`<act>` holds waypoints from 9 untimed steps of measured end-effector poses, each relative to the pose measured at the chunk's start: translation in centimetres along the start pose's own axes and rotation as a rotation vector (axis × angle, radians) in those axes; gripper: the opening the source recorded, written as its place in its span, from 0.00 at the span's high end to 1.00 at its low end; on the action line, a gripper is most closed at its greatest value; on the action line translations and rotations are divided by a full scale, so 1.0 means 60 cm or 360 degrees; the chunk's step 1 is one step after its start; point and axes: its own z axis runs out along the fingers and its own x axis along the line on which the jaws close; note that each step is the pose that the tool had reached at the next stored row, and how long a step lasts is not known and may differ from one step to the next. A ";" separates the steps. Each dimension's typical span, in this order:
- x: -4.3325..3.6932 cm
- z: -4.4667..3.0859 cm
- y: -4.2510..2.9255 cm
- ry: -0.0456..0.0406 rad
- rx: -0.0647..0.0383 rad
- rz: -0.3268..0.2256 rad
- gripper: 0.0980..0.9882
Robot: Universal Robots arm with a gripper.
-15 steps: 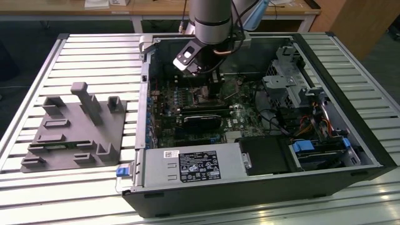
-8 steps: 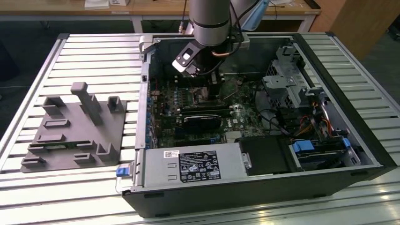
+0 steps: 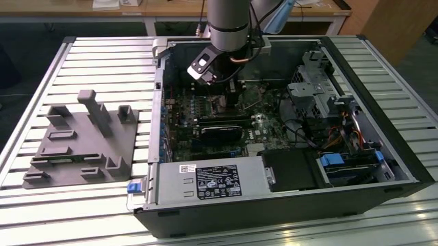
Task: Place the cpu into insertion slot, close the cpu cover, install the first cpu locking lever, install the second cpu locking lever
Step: 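Place the cpu into insertion slot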
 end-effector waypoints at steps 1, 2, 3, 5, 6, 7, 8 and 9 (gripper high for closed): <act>0.000 0.001 -0.001 0.0000 0.0000 0.0002 0.51; 0.001 0.003 -0.002 0.0000 0.0000 0.0004 0.51; 0.002 0.004 -0.002 -0.0001 0.0000 0.0006 0.51; 0.004 0.007 -0.003 -0.0001 0.0000 0.0009 0.51; 0.004 0.008 -0.004 -0.0001 0.0000 0.0010 0.51; 0.005 0.010 -0.004 -0.0001 0.0000 0.0011 0.51; 0.005 0.012 -0.004 -0.0001 0.0000 0.0013 0.51; 0.005 0.013 -0.004 -0.0001 0.0000 0.0014 0.51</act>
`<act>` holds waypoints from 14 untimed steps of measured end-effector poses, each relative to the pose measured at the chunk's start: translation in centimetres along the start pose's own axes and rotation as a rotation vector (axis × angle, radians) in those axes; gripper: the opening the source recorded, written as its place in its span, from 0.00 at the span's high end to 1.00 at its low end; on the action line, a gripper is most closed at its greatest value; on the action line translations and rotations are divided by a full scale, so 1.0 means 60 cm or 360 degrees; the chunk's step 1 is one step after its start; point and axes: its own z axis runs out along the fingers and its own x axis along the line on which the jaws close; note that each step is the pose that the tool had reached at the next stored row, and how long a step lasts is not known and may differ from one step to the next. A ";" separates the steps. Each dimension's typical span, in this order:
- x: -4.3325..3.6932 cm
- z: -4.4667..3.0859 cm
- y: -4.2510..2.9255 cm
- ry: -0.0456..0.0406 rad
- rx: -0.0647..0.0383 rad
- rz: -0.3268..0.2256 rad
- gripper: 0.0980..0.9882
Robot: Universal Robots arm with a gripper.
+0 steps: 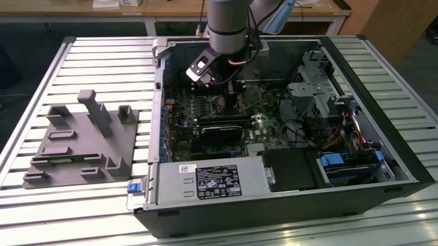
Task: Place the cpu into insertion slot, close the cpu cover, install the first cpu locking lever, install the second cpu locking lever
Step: 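Place the cpu into insertion slot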
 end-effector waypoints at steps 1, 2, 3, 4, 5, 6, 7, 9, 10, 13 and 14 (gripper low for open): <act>0.000 0.001 0.000 0.0000 0.0000 0.0001 0.51; 0.000 0.003 -0.001 0.0000 0.0000 0.0002 0.51; 0.000 0.004 -0.001 0.0000 0.0000 0.0002 0.51; 0.000 0.005 -0.002 0.0000 0.0000 0.0002 0.51; 0.000 0.006 -0.003 0.0000 0.0000 0.0002 0.51; 0.000 0.006 -0.004 -0.0001 0.0000 0.0002 0.51; 0.000 0.007 -0.005 0.0000 0.0000 0.0002 0.51; 0.000 0.009 -0.005 0.0000 0.0000 0.0002 0.51; 0.000 0.010 -0.006 0.0000 0.0000 0.0002 0.51; 0.000 0.011 -0.006 -0.0001 0.0000 0.0002 0.51; 0.000 0.011 -0.006 -0.0001 0.0000 0.0002 0.51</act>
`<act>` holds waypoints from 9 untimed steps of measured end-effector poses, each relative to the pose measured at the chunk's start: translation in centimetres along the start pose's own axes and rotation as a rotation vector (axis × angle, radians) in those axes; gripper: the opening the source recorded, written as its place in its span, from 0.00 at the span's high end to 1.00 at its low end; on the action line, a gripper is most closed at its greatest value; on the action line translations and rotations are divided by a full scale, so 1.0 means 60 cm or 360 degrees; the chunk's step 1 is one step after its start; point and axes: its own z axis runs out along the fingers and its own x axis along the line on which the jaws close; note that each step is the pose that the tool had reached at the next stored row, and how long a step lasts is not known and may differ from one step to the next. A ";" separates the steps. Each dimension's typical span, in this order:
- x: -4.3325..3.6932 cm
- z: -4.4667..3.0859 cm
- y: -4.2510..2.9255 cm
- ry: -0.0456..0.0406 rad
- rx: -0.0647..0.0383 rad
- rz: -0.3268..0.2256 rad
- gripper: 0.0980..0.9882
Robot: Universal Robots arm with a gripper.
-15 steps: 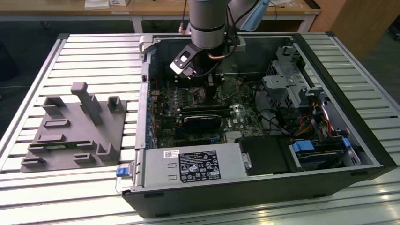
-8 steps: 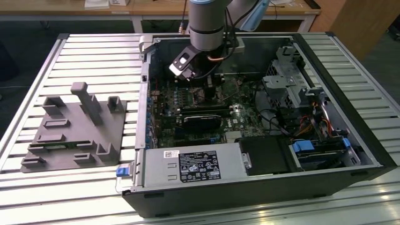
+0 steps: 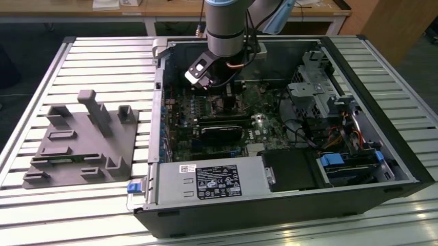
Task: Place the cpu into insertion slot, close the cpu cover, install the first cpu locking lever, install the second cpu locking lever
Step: 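Place the cpu into insertion slot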
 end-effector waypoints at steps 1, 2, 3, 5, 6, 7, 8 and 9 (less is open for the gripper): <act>0.000 0.000 0.000 0.0000 0.0000 0.0000 0.51; 0.000 0.000 0.000 0.0000 0.0000 0.0000 0.51; 0.000 0.000 0.000 0.0000 0.0000 0.0000 0.51; 0.000 0.000 0.000 0.0000 0.0000 0.0000 0.51; 0.000 0.000 0.000 0.0000 0.0000 0.0000 0.51; 0.000 0.000 0.001 0.0001 0.0000 0.0000 0.51; 0.000 0.001 0.001 0.0001 0.0000 0.0000 0.51; 0.000 0.000 0.002 0.0001 0.0000 0.0000 0.51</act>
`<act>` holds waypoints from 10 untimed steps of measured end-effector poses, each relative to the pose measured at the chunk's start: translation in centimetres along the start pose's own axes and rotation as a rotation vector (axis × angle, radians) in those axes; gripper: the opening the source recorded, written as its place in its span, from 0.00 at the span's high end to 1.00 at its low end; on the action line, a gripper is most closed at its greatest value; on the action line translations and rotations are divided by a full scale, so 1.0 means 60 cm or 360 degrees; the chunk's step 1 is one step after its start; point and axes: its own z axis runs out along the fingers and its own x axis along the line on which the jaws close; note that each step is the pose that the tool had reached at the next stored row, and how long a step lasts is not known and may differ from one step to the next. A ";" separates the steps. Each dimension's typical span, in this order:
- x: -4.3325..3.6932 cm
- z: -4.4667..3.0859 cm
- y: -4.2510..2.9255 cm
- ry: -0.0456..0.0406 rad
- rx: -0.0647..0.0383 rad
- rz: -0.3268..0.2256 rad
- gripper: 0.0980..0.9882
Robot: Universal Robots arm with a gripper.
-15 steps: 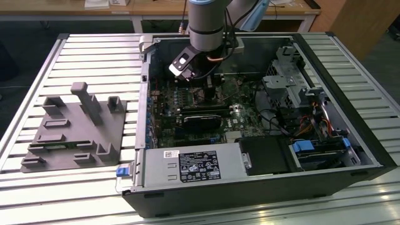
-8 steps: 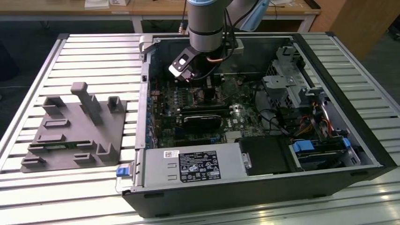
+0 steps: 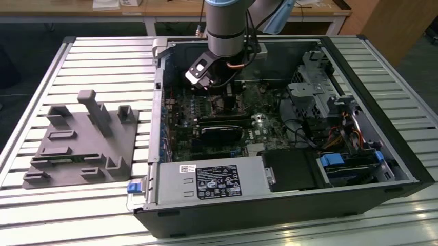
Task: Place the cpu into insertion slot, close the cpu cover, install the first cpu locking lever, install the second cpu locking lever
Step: 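Place the cpu into insertion slot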
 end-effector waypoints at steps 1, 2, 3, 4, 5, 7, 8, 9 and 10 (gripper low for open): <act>0.000 0.000 0.000 0.0000 0.0000 0.0000 0.51; 0.000 0.000 0.000 0.0000 0.0000 0.0000 0.51; 0.000 0.001 0.000 0.0000 0.0000 0.0000 0.51; 0.000 0.002 0.000 -0.0001 0.0001 0.0000 0.51; 0.000 0.002 0.000 -0.0001 0.0001 0.0000 0.51; 0.000 0.002 0.000 -0.0001 0.0000 0.0000 0.51; 0.000 0.002 0.000 0.0000 0.0000 0.0000 0.51; 0.000 0.002 0.000 0.0000 0.0000 0.0000 0.51; 0.000 0.002 0.000 0.0000 0.0000 0.0000 0.51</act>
